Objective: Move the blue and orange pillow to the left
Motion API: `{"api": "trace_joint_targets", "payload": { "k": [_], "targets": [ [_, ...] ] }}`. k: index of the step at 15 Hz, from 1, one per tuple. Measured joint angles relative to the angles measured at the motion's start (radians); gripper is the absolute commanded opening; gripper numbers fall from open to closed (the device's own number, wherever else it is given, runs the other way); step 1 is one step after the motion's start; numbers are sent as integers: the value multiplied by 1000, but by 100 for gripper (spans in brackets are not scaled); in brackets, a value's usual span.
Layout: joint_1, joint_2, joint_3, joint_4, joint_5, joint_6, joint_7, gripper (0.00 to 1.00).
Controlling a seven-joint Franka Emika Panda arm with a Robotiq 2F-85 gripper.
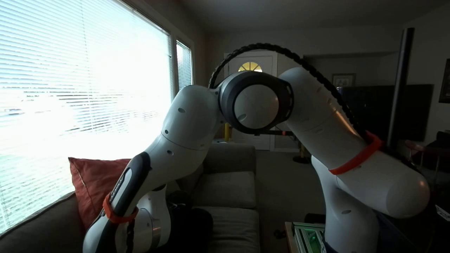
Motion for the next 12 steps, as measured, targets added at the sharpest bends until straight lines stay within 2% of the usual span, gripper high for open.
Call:
{"api": "trace_joint_targets", "payload": {
  "k": [4,6,12],
  "targets": [
    [16,65,-13,30,5,65,4,100],
    [14,89,-6,48,3,90,9,74],
    [17,158,-10,85,9,125,15,26]
  ]
}}
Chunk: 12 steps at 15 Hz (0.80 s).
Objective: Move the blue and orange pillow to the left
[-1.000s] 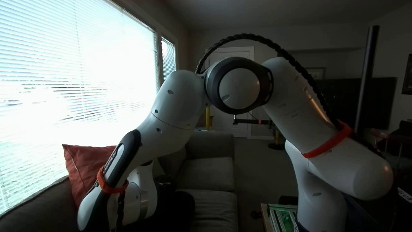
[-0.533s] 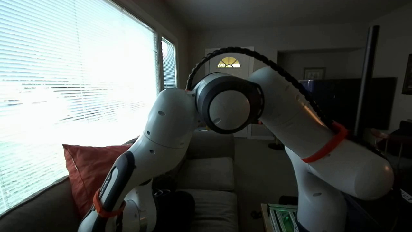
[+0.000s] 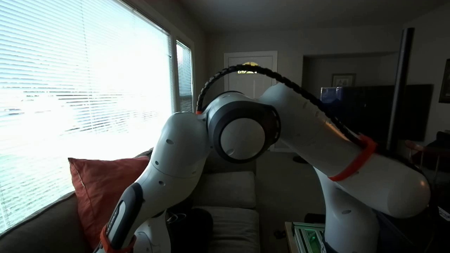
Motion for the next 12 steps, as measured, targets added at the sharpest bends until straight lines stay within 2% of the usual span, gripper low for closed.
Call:
{"api": "trace_joint_targets", "payload": {
  "k": [3,4,8,12],
  "targets": [
    [21,19,-39,6,52,-16,-11,4],
    [39,19,-65,6,92,-46,-24,0],
    [150,3,-235,-5,240,-267,-67,0],
    [292,-41,-454,-65,216,-559,-18,0]
  ]
}}
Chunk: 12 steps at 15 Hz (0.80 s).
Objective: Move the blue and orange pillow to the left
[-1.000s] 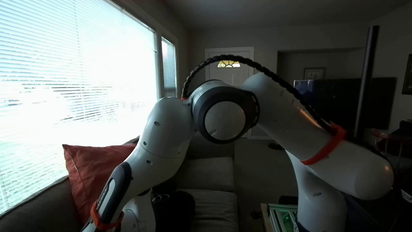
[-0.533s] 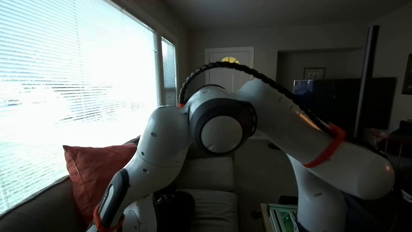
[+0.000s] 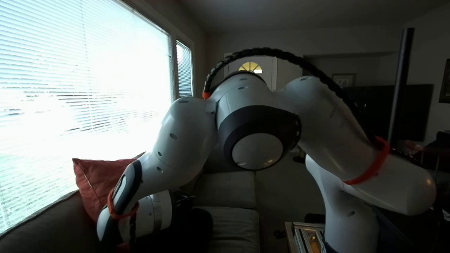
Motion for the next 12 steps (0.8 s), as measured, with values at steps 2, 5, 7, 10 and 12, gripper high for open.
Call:
{"api": "trace_joint_targets", "payload": {
  "k": [2,5,7,10,12],
  "targets": [
    [62,-34,-89,-27,-64,-141,45,0],
    [126,-97,-176,-48,-197,-293,117,0],
    [124,-163,-173,-63,-357,-347,204,0],
    [91,-281,-131,-86,-589,-408,320,0],
    [25,-369,-54,-93,-744,-441,405,0]
  ]
}}
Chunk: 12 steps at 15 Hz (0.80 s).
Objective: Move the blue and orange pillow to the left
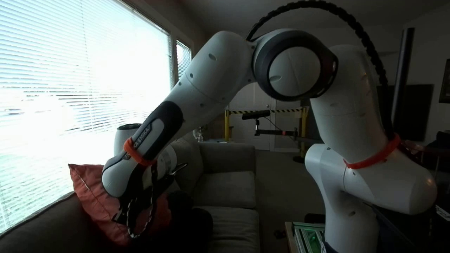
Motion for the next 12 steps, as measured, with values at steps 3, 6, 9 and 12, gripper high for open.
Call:
{"api": "trace_joint_targets", "payload": {
  "k": [3,6,9,12],
  "targets": [
    [-159,-120,181,-1,-166,-79,98,0],
    [-331,-207,385,-1,-208,-165,129,0],
    [-443,-253,528,0,-206,-235,134,0],
    [-504,-270,615,0,-201,-287,135,0]
  ]
}}
